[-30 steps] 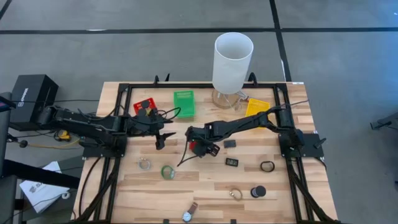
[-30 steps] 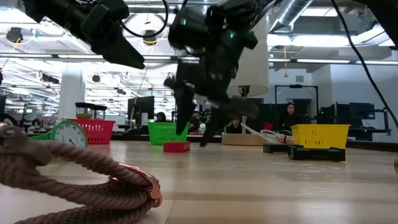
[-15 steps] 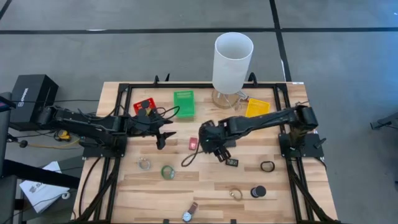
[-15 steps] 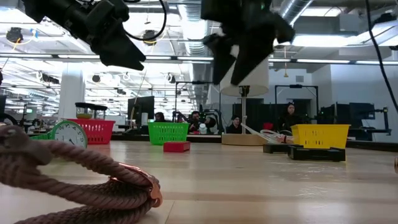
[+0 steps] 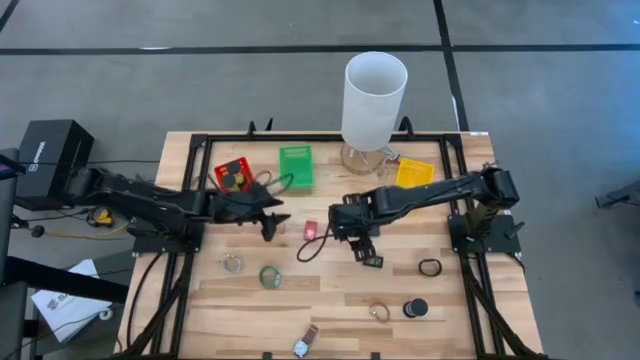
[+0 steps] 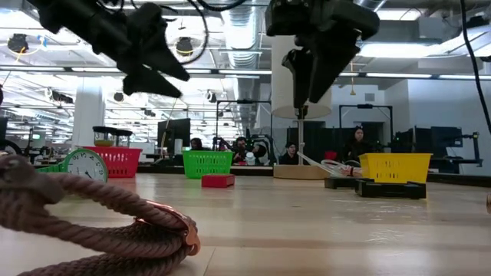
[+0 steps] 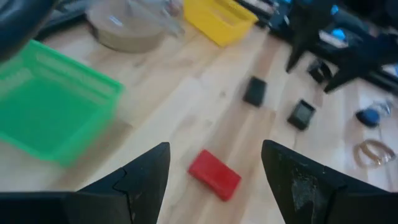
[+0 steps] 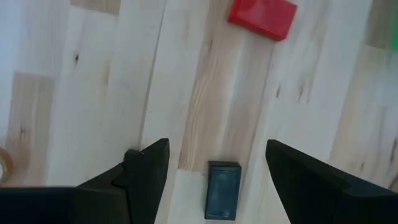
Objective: Pick & Place Office items
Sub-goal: Put the red digital clock into the green bin
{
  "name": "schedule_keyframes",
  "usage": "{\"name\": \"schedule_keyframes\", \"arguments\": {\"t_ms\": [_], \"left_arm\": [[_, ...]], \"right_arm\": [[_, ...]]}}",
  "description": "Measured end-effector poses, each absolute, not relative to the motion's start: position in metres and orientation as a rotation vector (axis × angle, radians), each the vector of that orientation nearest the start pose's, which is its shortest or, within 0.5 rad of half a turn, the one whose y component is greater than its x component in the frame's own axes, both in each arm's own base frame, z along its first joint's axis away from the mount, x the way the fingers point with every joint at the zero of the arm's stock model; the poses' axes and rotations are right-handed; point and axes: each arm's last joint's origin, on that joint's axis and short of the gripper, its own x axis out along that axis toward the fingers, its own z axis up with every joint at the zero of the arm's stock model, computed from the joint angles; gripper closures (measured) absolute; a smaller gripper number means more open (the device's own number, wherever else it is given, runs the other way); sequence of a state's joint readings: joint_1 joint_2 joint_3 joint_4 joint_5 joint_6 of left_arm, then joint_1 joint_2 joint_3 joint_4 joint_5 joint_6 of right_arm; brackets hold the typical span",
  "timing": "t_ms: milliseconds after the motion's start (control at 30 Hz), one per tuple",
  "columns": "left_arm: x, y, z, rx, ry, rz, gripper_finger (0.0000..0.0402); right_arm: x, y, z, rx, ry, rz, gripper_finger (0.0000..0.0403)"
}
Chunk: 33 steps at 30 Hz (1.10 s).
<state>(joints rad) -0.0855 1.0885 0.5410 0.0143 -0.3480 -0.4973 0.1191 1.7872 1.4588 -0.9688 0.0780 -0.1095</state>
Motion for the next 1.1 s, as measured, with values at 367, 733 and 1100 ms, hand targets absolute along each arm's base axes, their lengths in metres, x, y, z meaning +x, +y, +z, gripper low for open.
{"name": "schedule_keyframes", "arguments": {"t_ms": [367, 733, 1100], "left_arm": [[0.251, -0.024, 0.187, -0.255, 0.457, 0.313, 0.0152], [0.232, -0.025, 0.217, -0.185, 0.362, 0.256, 0.0152], [0.221, -0.024, 0.235, -0.078, 0.3, 0.222, 0.0152]], "right_arm": [[0.368, 0.039, 0.25, -0.36, 1.101, 0.19, 0.0143], [0.383, 0.032, 0.258, -0.545, 0.921, 0.251, 0.0143], [0.39, 0.01, 0.262, -0.522, 0.867, 0.184, 0.0143]]}}
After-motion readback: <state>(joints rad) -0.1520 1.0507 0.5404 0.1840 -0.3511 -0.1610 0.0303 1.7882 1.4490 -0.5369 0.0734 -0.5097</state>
